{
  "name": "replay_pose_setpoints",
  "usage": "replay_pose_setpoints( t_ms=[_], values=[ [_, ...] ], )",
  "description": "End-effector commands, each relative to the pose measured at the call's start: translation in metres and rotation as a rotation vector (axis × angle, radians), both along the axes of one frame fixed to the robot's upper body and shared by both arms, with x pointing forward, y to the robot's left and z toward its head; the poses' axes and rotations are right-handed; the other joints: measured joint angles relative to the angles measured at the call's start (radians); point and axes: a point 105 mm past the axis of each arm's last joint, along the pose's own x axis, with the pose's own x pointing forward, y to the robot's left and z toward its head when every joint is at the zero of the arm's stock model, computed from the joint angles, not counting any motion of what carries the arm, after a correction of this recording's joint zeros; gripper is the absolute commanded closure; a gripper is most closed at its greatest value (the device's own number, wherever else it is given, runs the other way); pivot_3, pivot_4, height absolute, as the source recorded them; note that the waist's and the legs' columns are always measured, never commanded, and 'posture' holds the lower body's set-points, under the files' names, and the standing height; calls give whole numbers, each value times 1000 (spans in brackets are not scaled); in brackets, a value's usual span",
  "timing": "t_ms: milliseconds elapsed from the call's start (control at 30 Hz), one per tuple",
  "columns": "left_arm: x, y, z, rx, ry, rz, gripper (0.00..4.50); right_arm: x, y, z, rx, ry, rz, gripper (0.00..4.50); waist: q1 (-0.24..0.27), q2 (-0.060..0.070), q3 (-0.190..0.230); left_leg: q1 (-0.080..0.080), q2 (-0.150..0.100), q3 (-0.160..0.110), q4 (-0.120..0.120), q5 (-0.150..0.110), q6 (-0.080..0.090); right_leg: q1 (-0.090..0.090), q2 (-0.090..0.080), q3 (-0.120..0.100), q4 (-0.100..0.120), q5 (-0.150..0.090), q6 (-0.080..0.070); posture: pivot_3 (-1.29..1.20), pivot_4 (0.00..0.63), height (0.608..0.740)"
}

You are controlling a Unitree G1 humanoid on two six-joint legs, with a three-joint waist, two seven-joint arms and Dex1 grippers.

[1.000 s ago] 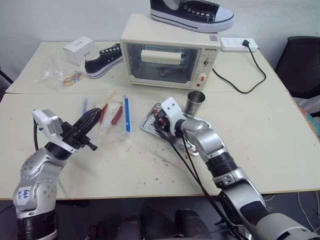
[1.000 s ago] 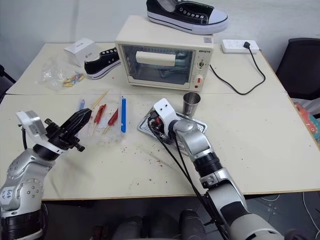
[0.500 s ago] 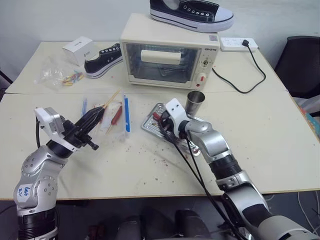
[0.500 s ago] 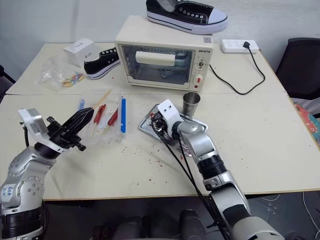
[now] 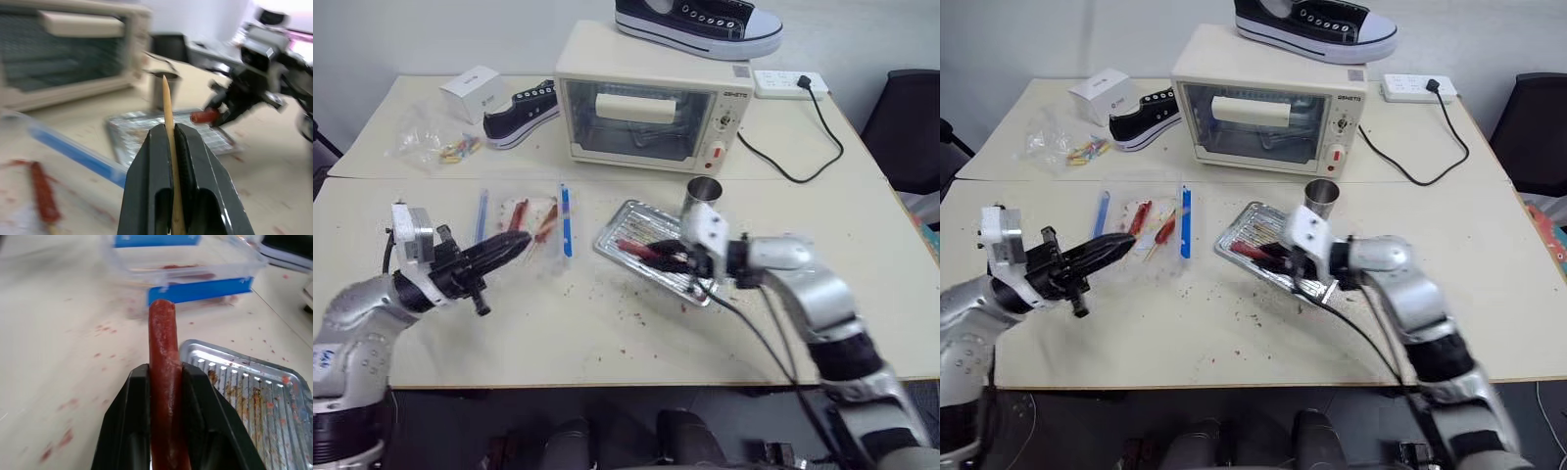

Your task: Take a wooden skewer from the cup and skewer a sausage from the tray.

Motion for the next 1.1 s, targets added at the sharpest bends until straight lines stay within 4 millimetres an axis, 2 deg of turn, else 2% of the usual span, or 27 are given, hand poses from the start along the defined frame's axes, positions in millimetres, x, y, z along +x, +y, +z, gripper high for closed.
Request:
replay_pose_setpoints(
  t_ms=[33,133,233,533,800,1100],
  values=[
    [-19,-12,4,38,80,-212,4500,-27,-23,15,-19,2,144,3672,1,0,0,1,0,0,1,0,0,0,0,0,0,0,0,0,150,740],
    [-27,-20,1,101,145,-339,4500,-36,-42,15,-56,26,174,3672,7,0,1,2,1,0,1,0,0,1,0,1,0,0,0,0,150,740],
    [-27,-26,-4,131,173,-402,4500,-42,-47,18,-44,36,195,3672,11,0,1,2,1,0,1,1,-1,0,0,1,1,0,-1,0,150,740],
    [-19,-45,-13,126,165,-468,4500,-55,-36,21,-29,57,236,3672,15,-1,1,1,0,0,4,1,0,0,0,1,5,0,-1,0,150,740],
    [-14,-47,-12,117,151,-470,4500,-57,-26,25,-35,71,248,3672,15,-1,1,1,0,0,5,1,0,0,0,1,7,0,-1,0,150,740],
    [-15,-50,-14,113,156,-486,4500,-57,-23,25,-42,90,236,3672,15,-1,1,1,0,0,6,1,0,0,0,1,8,0,-1,0,150,740]
  ],
)
